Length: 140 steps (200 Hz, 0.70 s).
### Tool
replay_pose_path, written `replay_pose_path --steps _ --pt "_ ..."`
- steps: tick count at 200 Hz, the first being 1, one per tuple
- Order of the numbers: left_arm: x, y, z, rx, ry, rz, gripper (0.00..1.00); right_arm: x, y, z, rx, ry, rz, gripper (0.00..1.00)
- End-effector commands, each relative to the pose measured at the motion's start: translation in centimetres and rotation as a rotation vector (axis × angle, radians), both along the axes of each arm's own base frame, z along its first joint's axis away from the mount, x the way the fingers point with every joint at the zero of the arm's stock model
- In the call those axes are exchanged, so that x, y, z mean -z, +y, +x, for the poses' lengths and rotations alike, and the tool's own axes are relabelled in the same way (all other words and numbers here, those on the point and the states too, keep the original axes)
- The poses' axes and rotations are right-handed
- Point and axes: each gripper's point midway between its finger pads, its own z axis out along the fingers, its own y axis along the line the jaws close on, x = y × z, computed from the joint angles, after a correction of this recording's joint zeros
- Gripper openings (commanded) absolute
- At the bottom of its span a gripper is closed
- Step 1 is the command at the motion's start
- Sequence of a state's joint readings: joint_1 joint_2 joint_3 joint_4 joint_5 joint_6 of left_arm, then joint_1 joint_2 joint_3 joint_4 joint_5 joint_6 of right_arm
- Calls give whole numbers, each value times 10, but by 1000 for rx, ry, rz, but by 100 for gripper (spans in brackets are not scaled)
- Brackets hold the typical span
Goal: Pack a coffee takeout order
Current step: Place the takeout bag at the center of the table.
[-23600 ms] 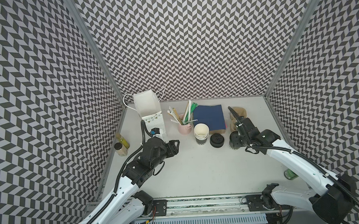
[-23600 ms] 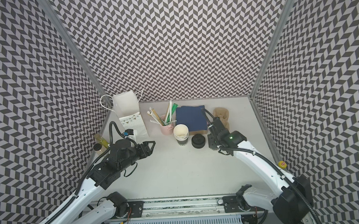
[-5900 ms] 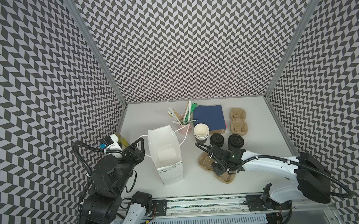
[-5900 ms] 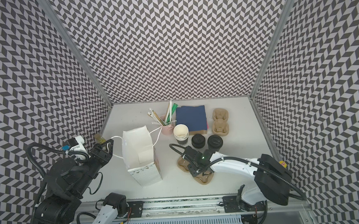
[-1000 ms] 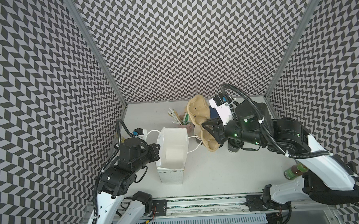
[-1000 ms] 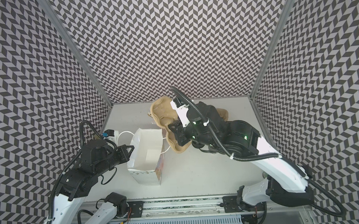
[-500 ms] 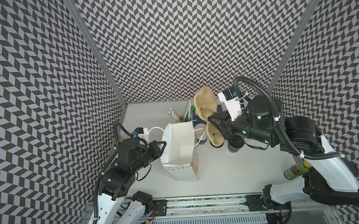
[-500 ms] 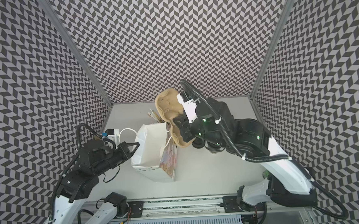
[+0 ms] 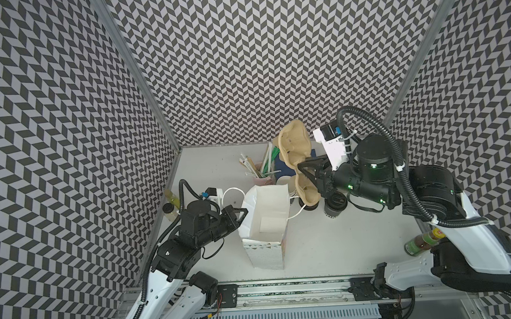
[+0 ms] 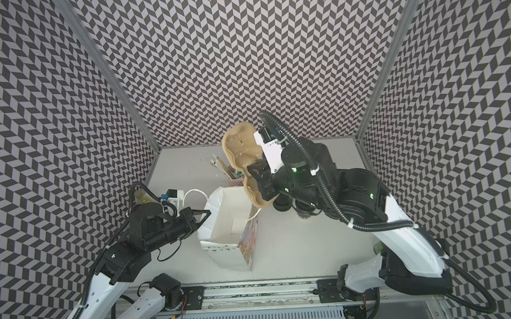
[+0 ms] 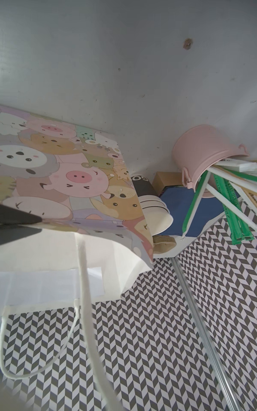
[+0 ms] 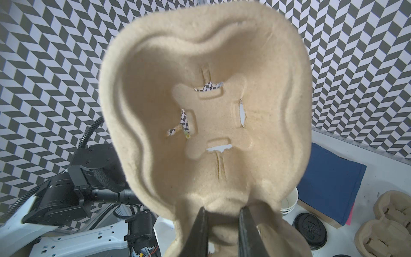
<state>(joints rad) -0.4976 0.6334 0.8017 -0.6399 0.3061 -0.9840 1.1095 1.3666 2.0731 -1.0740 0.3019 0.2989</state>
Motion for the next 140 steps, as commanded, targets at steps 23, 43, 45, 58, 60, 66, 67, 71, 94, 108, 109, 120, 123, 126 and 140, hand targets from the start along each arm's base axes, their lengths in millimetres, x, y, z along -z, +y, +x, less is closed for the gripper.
replay_pose_path --steps 23,43,45,58,60,66,67,71,94,108,109,120,123,126,140 --pt "-12 -19 10 -25 -35 -59 0 -8 -5 4 25 -34 10 0" --pt "-5 -26 14 -27 -29 -44 0 -6 -7 5 35 -36 2 0" --pt "-3 -27 15 -28 -27 -41 0 -7 -7 5 36 -36 2 0" --pt "3 -27 19 -40 -16 -20 0 -5 -8 5 39 -36 -4 0" --pt "4 -27 20 -42 -15 -16 0 -5 -8 5 38 -37 -4 0" --pt "5 -26 21 -47 -20 -8 0 -5 -9 5 41 -37 -5 0" --pt "5 -26 21 -48 -21 -7 0 -5 -10 5 41 -38 -3 0" --pt "5 -25 23 -54 -21 0 0 -5 -10 5 42 -39 -5 0" --pt "4 -17 29 -102 -35 43 0 -3 -12 6 49 -41 -11 0" --pt "1 -12 32 -129 -52 66 0 -1 -12 7 51 -43 -17 0" --pt "0 -11 32 -130 -54 67 0 -1 -12 7 51 -44 -18 0" --pt "-4 -11 33 -132 -63 64 0 -1 -12 8 55 -44 -19 0" --pt "-5 -12 33 -130 -64 63 0 -1 -12 8 55 -45 -20 0" --pt "-6 -12 34 -130 -67 63 0 -1 -12 8 54 -45 -20 0" --pt "-13 -14 34 -133 -76 73 0 -3 -12 8 52 -50 -15 0"
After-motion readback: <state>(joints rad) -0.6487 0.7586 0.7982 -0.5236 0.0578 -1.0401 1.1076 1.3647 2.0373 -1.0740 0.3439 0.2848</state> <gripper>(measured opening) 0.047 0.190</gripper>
